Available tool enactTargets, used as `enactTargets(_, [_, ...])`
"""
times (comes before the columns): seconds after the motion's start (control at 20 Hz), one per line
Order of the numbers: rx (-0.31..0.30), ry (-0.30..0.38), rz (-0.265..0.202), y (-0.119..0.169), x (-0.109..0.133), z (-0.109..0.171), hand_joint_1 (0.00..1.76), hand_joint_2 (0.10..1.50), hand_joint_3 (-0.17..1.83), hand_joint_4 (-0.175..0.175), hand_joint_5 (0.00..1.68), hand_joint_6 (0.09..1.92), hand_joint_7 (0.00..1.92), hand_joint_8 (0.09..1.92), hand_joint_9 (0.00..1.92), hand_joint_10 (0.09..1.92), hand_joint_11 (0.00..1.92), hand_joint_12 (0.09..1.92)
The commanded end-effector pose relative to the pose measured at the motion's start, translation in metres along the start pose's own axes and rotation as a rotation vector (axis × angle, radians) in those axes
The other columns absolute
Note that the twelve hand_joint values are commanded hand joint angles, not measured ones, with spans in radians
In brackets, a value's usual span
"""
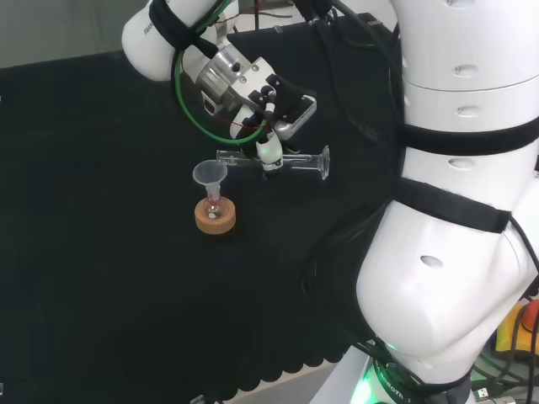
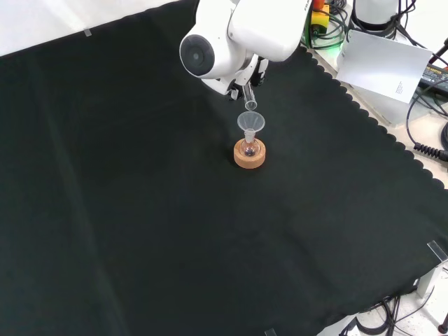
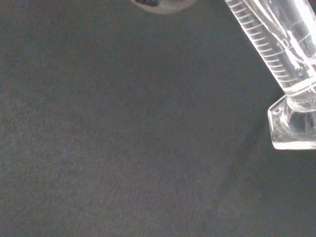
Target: Pour the water from the graduated cylinder into the round-bottom flask.
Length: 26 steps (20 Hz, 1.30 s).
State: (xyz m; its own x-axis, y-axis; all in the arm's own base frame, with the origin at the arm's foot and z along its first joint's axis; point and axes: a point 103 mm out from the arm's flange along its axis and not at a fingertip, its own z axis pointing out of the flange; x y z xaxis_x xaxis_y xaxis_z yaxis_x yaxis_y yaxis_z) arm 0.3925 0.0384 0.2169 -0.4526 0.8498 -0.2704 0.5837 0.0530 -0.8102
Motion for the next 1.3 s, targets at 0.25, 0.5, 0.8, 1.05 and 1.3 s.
enactTargets(0.25, [0.04, -0.021, 0.015, 0.0036, 0.0097, -0.0043, 1.15, 1.14, 0.0, -0.174, 0.93, 1.08, 1.21, 0.36, 1.43, 0.09, 1.23, 0.77])
enactTargets(0.5, [0.06, -0.026, 0.024, 0.0025, 0.011, -0.0057, 1.15, 1.14, 0.0, -0.175, 0.93, 1.08, 1.21, 0.36, 1.43, 0.09, 1.23, 0.77])
enactTargets(0.8, [0.081, -0.03, 0.033, 0.0013, 0.0118, -0.008, 1.15, 1.14, 0.0, -0.175, 0.93, 1.08, 1.21, 0.36, 1.43, 0.09, 1.23, 0.77])
enactTargets(1.05, [0.078, -0.02, 0.033, -0.0027, 0.003, -0.0036, 1.15, 1.14, 0.0, -0.175, 0.93, 1.08, 1.21, 0.36, 1.43, 0.09, 1.23, 0.77])
enactTargets(1.3, [0.095, -0.031, 0.04, -0.0034, 0.0025, -0.0034, 1.15, 1.14, 0.0, -0.175, 0.93, 1.08, 1.21, 0.36, 1.43, 0.09, 1.23, 0.77])
